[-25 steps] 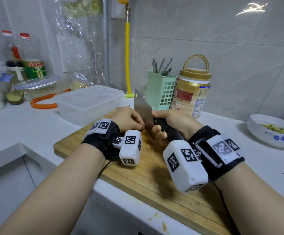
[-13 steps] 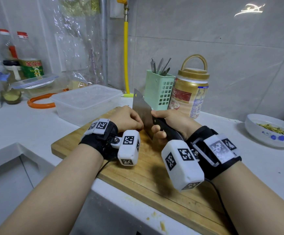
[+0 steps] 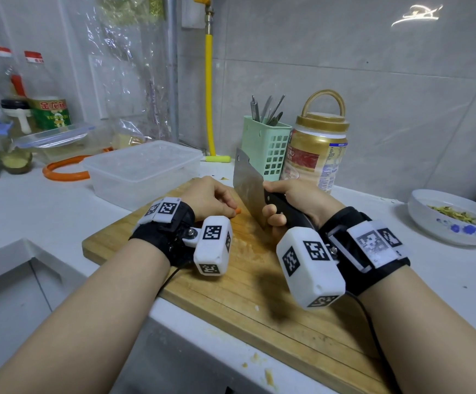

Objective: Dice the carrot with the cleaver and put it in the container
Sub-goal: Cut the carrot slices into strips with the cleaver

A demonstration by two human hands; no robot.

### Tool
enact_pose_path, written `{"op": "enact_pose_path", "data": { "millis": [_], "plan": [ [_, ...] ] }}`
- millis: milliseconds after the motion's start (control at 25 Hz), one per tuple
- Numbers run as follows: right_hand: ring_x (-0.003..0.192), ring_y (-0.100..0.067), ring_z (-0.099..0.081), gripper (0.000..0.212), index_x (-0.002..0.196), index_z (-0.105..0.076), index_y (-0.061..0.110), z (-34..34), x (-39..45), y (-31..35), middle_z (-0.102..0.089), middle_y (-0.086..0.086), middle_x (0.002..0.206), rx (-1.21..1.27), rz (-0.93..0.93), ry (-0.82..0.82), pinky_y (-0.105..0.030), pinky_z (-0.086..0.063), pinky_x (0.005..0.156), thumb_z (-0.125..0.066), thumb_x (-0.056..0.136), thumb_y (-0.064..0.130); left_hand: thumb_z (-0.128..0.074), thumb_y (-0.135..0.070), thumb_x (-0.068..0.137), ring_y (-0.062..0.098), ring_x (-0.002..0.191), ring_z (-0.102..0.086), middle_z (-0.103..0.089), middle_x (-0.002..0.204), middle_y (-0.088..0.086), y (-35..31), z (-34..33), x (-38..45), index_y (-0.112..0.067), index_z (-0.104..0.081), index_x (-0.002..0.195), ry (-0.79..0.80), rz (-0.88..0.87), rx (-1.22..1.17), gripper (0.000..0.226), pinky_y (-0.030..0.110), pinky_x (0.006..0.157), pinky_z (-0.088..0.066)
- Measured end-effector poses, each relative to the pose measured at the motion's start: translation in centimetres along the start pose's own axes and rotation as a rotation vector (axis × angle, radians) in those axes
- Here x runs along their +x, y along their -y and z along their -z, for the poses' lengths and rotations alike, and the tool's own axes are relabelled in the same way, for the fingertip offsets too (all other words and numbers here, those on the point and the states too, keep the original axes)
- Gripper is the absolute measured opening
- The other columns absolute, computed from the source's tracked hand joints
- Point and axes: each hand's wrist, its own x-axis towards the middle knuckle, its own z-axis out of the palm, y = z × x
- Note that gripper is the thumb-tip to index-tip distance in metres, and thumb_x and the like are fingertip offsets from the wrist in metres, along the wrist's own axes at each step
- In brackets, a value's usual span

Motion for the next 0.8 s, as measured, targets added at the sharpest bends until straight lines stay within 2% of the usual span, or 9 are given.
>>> {"op": "enact_pose_path", "data": {
  "millis": [160, 240, 320, 400, 520, 600, 800],
  "plan": [
    [0.031, -0.013, -0.037, 0.022, 0.109, -0.033, 0.013, -0.2, -0.2, 0.2, -0.042, -0.003, 0.052, 0.027, 0.004, 0.022, -0.016, -0.031, 0.039, -0.044, 0.100, 0.030, -0.081, -0.013, 0.076, -0.005, 0.063, -0.059, -0.068, 0.067, -0.014, 0.0, -0.1, -0.1, -0.012, -0.077, 0.079, -0.019, -0.005, 0.001, 0.006, 0.013, 0.065, -0.043],
    [0.031, -0.013, -0.037, 0.023, 0.108, -0.033, 0.013, -0.5, -0.4, 0.3, -0.043, -0.003, 0.051, 0.034, 0.000, 0.048, -0.015, -0.030, 0.039, -0.044, 0.100, 0.031, -0.080, -0.015, 0.077, -0.010, 0.060, -0.058, -0.067, 0.060, -0.020, -0.1, -0.1, -0.2, -0.015, -0.077, 0.077, -0.018, -0.003, 0.004, 0.003, 0.011, 0.062, -0.042],
    [0.031, -0.013, -0.037, 0.022, 0.105, -0.035, 0.012, -0.8, -0.5, 0.3, -0.042, -0.003, 0.052, 0.031, 0.004, 0.057, -0.015, -0.031, 0.038, -0.045, 0.100, 0.031, -0.079, -0.014, 0.077, -0.007, 0.060, -0.059, -0.068, 0.063, -0.019, -0.1, -0.1, -0.1, -0.022, -0.076, 0.072, -0.003, -0.018, 0.001, 0.010, 0.017, 0.068, -0.046],
    [0.032, -0.013, -0.036, 0.021, 0.101, -0.036, 0.012, -1.0, -0.6, 0.3, -0.042, -0.003, 0.053, 0.021, 0.006, 0.057, -0.015, -0.030, 0.039, -0.044, 0.100, 0.031, -0.079, -0.013, 0.076, 0.002, 0.069, -0.061, -0.073, 0.078, -0.008, 0.1, 0.0, 0.1, -0.026, -0.074, 0.070, 0.005, -0.028, -0.009, 0.016, 0.028, 0.077, -0.052],
    [0.031, -0.013, -0.036, 0.020, 0.101, -0.036, 0.012, -1.1, -0.6, 0.3, -0.042, -0.004, 0.053, 0.027, 0.011, 0.057, -0.015, -0.031, 0.038, -0.044, 0.100, 0.029, -0.080, -0.012, 0.075, 0.012, 0.082, -0.065, -0.074, 0.088, -0.001, 0.3, 0.2, 0.1, -0.028, -0.074, 0.070, 0.000, -0.034, 0.004, 0.018, 0.034, 0.087, -0.054],
    [0.031, -0.013, -0.036, 0.019, 0.100, -0.036, 0.012, -1.2, -0.6, 0.3, -0.042, -0.004, 0.053, 0.025, 0.015, 0.054, -0.015, -0.031, 0.038, -0.044, 0.101, 0.029, -0.080, -0.012, 0.075, 0.013, 0.085, -0.067, -0.074, 0.088, -0.001, 0.2, 0.2, 0.1, -0.029, -0.074, 0.069, 0.002, -0.038, 0.012, 0.019, 0.035, 0.088, -0.054],
    [0.032, -0.013, -0.037, 0.020, 0.108, -0.035, 0.013, -1.2, -0.5, 0.2, -0.042, -0.004, 0.053, 0.014, 0.016, 0.058, -0.016, -0.031, 0.039, -0.045, 0.100, 0.029, -0.080, -0.013, 0.075, 0.009, 0.077, -0.063, -0.073, 0.085, -0.002, 0.2, 0.1, 0.0, -0.030, -0.073, 0.068, 0.008, -0.034, 0.021, 0.020, 0.035, 0.087, -0.055]
  ]
}}
